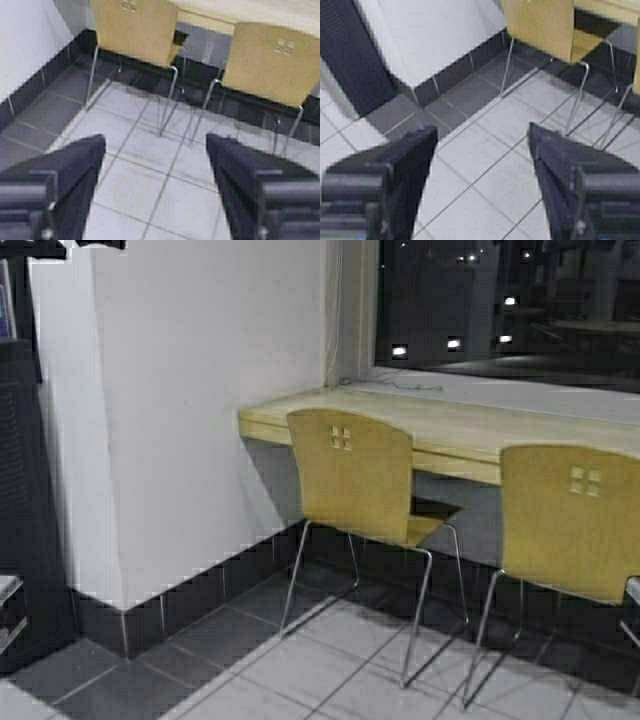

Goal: Push the chairs under the table

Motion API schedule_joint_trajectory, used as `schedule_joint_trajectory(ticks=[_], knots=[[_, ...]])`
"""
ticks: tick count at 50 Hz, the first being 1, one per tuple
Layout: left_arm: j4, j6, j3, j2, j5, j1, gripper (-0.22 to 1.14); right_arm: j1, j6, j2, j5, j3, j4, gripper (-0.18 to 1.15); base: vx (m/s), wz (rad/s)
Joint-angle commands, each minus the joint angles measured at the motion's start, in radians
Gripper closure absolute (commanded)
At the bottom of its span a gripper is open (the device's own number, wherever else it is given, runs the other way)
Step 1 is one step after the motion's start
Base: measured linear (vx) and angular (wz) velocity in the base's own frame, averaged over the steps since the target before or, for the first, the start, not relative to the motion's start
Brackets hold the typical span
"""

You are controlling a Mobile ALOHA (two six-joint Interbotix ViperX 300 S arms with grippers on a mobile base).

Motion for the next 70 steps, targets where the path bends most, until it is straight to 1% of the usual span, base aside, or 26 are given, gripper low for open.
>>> schedule_joint_trajectory(ticks=[1,12,37,48,70], knots=[[-0.002,-0.008,-0.026,0.006,-0.006,0.0,-0.03,0.002,0.002,-0.008,-0.006,-0.035,-0.003,0.07,-0.42,-0.04],[-0.002,-0.049,-0.025,0.008,-0.006,0.0,-0.03,0.002,-0.002,-0.011,0.02,-0.031,-0.005,0.07,-0.37,-0.07],[0.003,-0.041,-0.014,0.026,-0.006,-0.002,-0.03,0.0,0.018,-0.002,0.035,-0.049,0.002,0.07,-0.35,-0.15],[0.009,-0.035,-0.012,0.028,-0.006,0.0,-0.03,0.002,0.055,0.015,0.038,-0.043,0.003,0.07,-0.25,-0.3],[0.008,-0.051,-0.009,0.021,-0.008,0.0,-0.03,0.0,0.055,0.052,0.044,-0.057,0.002,0.07,-0.18,-0.42]])
